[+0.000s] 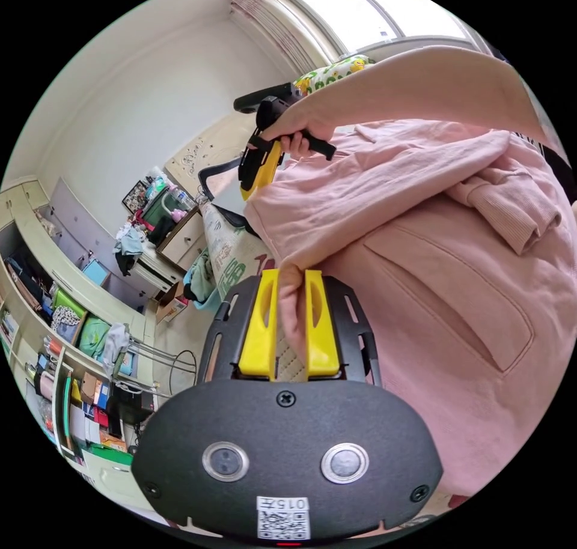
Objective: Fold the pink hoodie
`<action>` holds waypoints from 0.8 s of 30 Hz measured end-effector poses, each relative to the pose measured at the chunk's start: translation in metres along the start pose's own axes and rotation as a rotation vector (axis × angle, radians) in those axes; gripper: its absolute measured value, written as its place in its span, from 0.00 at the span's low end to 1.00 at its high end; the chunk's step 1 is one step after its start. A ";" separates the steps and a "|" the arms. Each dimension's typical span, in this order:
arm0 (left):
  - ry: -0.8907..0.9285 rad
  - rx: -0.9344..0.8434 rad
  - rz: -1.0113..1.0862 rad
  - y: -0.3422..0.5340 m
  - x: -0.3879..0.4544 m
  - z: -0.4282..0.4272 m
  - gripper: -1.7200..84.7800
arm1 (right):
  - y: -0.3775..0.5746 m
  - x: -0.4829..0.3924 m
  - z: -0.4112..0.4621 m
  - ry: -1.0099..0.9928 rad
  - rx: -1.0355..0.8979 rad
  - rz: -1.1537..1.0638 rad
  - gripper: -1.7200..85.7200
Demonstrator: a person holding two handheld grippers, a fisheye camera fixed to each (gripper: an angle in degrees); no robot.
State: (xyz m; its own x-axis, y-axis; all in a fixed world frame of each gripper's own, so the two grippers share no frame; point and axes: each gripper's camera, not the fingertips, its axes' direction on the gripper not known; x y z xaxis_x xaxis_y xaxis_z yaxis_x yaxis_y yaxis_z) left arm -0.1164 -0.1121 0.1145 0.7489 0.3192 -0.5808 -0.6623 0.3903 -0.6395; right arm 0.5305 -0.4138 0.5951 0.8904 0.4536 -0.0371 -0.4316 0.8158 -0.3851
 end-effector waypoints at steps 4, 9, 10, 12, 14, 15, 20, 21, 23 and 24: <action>0.025 0.001 0.037 0.001 0.001 -0.001 0.07 | 0.008 -0.011 0.000 0.041 0.011 -0.039 0.11; -0.005 -0.017 0.037 0.004 0.002 -0.009 0.04 | 0.017 -0.028 0.004 0.130 0.050 -0.052 0.06; 0.007 -0.018 0.020 0.005 -0.002 -0.011 0.04 | 0.018 -0.034 0.006 0.152 0.056 -0.064 0.06; 0.025 -0.017 -0.012 0.007 -0.010 -0.014 0.04 | 0.020 -0.043 0.006 0.180 0.071 -0.077 0.06; 0.030 -0.030 -0.053 0.010 -0.019 -0.015 0.03 | 0.021 -0.054 0.007 0.197 0.094 -0.095 0.06; 0.030 -0.033 -0.058 0.010 -0.021 -0.016 0.03 | 0.022 -0.056 0.008 0.206 0.098 -0.099 0.06; 0.031 -0.056 -0.052 0.010 -0.021 -0.017 0.04 | 0.035 -0.049 0.009 0.184 0.067 -0.040 0.08; 0.028 -0.059 -0.050 0.010 -0.021 -0.018 0.04 | 0.038 -0.047 0.004 0.173 0.070 -0.032 0.09; 0.026 -0.075 -0.059 0.011 -0.026 -0.023 0.04 | 0.057 -0.040 -0.029 0.141 0.120 0.003 0.11; 0.026 -0.079 -0.067 0.012 -0.029 -0.025 0.04 | 0.065 -0.040 -0.041 0.125 0.146 0.001 0.10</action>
State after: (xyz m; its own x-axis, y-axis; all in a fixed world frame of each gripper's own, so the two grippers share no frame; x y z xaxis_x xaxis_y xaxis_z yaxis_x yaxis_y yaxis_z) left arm -0.1469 -0.1385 0.1107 0.7913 0.2717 -0.5478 -0.6114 0.3408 -0.7142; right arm 0.4727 -0.3936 0.5338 0.8970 0.4140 -0.1551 -0.4410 0.8628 -0.2472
